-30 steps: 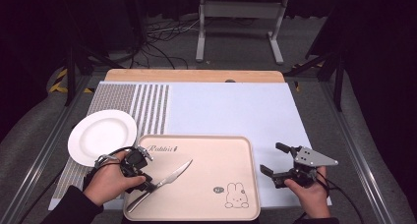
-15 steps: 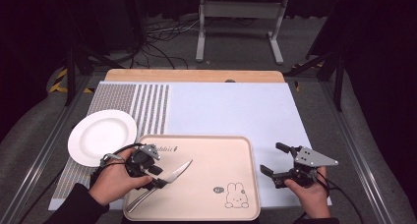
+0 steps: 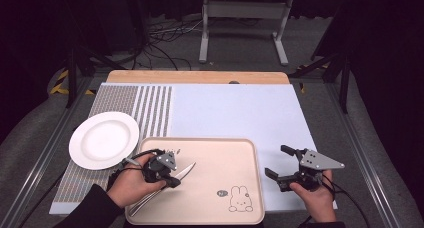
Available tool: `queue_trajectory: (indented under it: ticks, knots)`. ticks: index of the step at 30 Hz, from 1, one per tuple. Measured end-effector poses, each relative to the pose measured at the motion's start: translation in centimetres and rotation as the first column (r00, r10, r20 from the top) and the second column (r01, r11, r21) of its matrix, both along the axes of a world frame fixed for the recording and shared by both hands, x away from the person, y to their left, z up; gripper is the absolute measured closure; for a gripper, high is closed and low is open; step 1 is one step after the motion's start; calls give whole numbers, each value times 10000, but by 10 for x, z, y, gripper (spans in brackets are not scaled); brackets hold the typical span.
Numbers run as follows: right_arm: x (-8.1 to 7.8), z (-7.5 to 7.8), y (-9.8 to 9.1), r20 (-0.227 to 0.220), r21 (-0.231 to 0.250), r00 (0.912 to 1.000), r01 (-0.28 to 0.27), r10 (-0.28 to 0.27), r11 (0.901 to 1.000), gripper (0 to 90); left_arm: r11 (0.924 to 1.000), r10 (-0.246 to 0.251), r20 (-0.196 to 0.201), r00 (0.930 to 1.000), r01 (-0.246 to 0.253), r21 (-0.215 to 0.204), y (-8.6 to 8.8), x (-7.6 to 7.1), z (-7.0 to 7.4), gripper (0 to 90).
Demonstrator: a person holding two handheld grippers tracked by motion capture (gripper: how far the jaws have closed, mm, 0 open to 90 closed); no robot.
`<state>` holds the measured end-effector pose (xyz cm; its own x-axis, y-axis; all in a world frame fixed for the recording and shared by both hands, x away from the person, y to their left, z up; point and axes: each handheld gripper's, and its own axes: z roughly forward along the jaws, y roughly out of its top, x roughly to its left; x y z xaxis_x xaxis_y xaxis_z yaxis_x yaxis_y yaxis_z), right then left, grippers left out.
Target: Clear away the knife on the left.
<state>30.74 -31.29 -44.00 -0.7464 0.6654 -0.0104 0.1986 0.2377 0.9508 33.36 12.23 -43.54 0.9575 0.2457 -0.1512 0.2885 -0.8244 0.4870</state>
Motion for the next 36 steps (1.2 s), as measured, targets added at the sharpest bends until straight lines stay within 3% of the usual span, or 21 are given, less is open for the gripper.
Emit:
queue_trajectory:
  ticks: [4, 7, 13, 28, 34, 36]
  knots:
    - [0, 0, -1, -2, -4, 10000, 3, -3, 10000, 24, 9997, -258, -59, 9996, 258, 29, -5, 2, -7, 900]
    - [0, 0, 0, -10, -12, 10000, -2, 2, 10000, 24, 9998, -183, -105, 9998, 184, 108, -6, 3, -11, 900]
    - [0, 0, 0, -5, 8, 10000, 5, -5, 10000, 24, 9998, -113, -237, 9997, 109, -162, -1, 6, -18, 900]
    - [0, -1, 0, -64, 13, 10000, -18, 18, 10000, 24, 9999, 134, -95, 9999, -134, 49, 10, 12, -17, 900]
    - [0, -1, 0, -74, 28, 10000, 1, -1, 10000, 24, 9994, 348, -213, 9992, -348, 45, 16, 14, -17, 900]
    - [0, -1, 0, -75, 29, 10000, -3, 3, 10000, 24, 9993, 376, -62, 9993, -375, 57, 17, 15, -17, 900]
